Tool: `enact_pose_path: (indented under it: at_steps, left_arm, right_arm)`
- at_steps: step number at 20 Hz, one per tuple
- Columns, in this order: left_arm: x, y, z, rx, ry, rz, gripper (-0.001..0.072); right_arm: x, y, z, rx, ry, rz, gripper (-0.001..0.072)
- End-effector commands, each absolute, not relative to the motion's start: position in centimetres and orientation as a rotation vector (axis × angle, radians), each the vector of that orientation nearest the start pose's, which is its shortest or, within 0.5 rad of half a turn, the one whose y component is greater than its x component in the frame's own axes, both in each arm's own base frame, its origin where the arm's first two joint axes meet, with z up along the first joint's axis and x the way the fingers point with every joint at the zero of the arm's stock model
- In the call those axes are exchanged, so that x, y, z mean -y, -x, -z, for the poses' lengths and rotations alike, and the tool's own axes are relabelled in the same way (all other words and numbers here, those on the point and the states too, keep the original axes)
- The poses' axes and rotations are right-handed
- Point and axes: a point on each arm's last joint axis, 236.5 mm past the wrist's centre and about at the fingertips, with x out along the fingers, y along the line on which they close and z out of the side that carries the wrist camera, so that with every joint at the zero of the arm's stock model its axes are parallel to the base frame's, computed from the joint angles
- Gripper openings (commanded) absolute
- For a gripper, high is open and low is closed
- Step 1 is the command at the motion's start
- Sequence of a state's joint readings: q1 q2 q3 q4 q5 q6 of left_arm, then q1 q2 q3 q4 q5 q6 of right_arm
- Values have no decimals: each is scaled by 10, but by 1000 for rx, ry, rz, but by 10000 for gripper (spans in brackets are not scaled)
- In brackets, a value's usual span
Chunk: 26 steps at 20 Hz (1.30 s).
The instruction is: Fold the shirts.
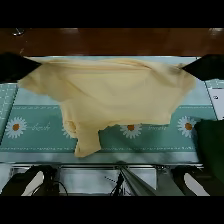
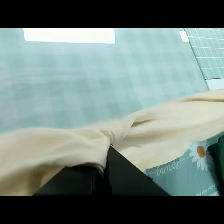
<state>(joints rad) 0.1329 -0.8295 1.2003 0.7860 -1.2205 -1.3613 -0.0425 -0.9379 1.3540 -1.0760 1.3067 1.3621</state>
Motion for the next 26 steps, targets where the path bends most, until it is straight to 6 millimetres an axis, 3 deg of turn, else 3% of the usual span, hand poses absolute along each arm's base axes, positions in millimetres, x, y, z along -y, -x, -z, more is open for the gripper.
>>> enact_pose_path:
  at_steps: [1, 4, 6, 9, 10, 11, 12, 13, 15, 18, 21, 24, 26]
  left_arm:
    - [140, -393, -178, -730, 483, 508, 26]
    - [163, -450, -134, -696, 509, 442, 27]
    - [165, -482, -109, -651, 518, 371, 27]
    - [171, -499, -80, -668, 590, 329, 30]
    - [173, -499, -74, -689, 609, 330, 70]
    - [178, -494, -69, -719, 611, 346, 300]
    - [179, -489, -65, -748, 606, 361, 698]
    - [176, -480, -62, -798, 588, 386, 706]
    - [152, -456, -55, -936, 539, 423, 705]
    - [89, -397, -38, -1188, 493, 429, 706]
    - [40, -334, -19, -1377, 542, 359, 706]
    - [15, -287, 10, -1402, 697, 225, 705]
    - [11, -262, 26, -1381, 788, 189, 705]
  right_arm:
    - [-87, -417, -143, -911, -241, -381, 19]
    - [-98, -480, -92, -933, -397, -381, 21]
    - [-105, -515, -78, -928, -513, -398, 21]
    - [-109, -547, -65, -953, -656, -434, 23]
    - [-109, -552, -62, -962, -698, -448, 146]
    - [-109, -554, -63, -967, -739, -465, 374]
    - [-104, -554, -66, -968, -777, -477, 576]
    - [-96, -551, -70, -973, -796, -484, 627]
    - [-71, -531, -82, -1009, -851, -525, 618]
    - [-17, -492, -102, -1042, -829, -561, 618]
    - [38, -459, -97, -1052, -716, -421, 618]
    - [52, -431, -78, -1018, -793, -324, 618]
    - [33, -404, -57, -1051, -803, -340, 618]
